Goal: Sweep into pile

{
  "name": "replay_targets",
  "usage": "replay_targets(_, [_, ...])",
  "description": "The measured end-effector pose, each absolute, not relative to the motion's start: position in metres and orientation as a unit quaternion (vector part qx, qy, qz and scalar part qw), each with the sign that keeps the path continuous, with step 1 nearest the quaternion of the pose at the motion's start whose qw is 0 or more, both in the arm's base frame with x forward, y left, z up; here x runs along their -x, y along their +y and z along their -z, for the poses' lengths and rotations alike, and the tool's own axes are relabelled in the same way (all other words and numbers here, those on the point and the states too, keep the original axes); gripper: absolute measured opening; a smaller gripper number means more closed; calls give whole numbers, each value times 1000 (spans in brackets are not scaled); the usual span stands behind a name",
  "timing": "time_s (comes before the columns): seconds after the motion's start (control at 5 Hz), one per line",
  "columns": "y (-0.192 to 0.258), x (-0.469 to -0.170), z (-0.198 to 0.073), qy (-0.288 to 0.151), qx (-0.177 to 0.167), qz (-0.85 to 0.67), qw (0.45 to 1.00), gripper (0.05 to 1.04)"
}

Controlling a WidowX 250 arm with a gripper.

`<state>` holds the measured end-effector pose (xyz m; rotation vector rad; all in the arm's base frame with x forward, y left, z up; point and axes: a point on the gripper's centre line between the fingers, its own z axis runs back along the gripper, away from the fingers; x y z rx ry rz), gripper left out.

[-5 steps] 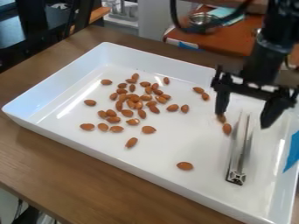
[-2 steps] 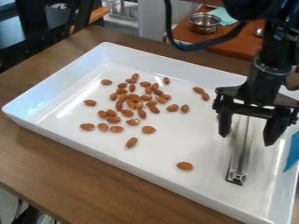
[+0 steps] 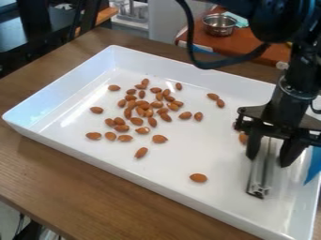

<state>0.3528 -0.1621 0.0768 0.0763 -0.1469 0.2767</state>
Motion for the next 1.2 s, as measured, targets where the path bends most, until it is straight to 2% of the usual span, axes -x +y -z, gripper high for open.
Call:
replay_targets(0.2, [-148,-350,-75,-74,-36,-136,987,380])
replay_targets(0.4, [-124,-349,-75,-67,-29,-130,989,380])
replay_targets(0.8, [-71,-356,-74,-80,-34,-99,991,380])
replay_targets(1.2, [-11,-351,-76,-130,-41,-50,989,380])
